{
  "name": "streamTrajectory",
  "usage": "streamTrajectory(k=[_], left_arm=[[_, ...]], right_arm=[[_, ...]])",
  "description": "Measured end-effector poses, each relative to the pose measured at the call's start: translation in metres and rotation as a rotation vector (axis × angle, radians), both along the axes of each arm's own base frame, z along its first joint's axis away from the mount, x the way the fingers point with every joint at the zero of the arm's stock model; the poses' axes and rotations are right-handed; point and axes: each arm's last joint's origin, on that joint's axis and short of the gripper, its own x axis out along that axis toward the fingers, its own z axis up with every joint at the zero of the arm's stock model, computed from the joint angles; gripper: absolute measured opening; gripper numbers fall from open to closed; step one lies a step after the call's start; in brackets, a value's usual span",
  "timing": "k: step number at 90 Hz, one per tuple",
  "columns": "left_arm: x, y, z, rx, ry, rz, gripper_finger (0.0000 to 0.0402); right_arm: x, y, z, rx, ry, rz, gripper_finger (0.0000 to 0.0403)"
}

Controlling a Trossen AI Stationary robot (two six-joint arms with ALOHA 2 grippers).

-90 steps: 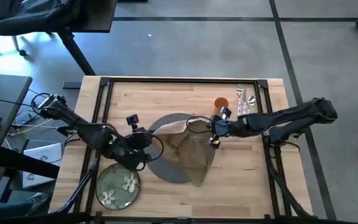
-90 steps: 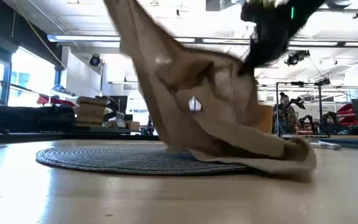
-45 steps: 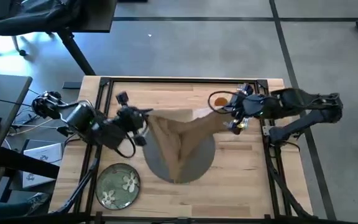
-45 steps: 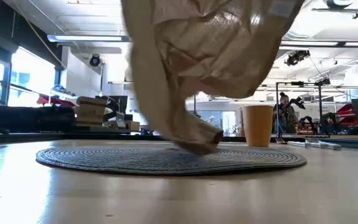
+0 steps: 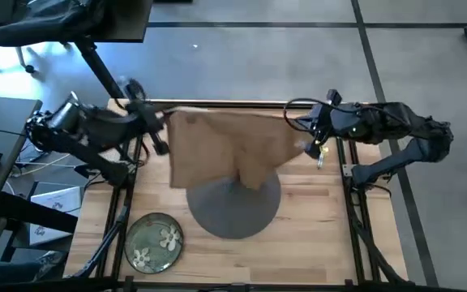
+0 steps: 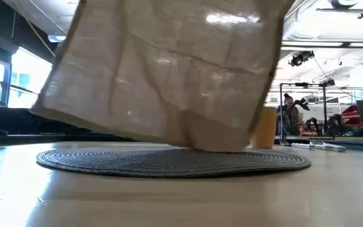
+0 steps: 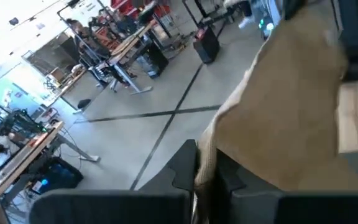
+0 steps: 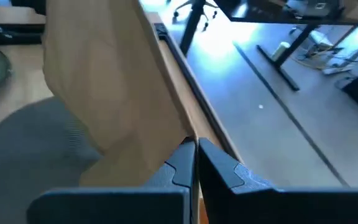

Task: Set table place
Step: Fold the brown napkin

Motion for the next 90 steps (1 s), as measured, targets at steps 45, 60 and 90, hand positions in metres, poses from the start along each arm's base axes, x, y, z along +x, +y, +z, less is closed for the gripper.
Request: streamTrajectory(k=[45,60,90], left_arm=[[0.000,0.019,0.004,-0.048,-0.006,-0.097,0.0000],[0.010,0.011,0.000,-0.160,-0.009,-0.252,0.0000],[0.017,0.001,-0.006,-0.212,0.013,-0.301,0.0000]], right_arm=[[0.006,-0.015,-0.015,0.101,0.021,0.032,0.0000],[0.031,-0.013,-0.074,0.219,0.115,0.033,0.0002],[0.080,0.011,-0.208,0.308,-0.201,0.233,0.0102]])
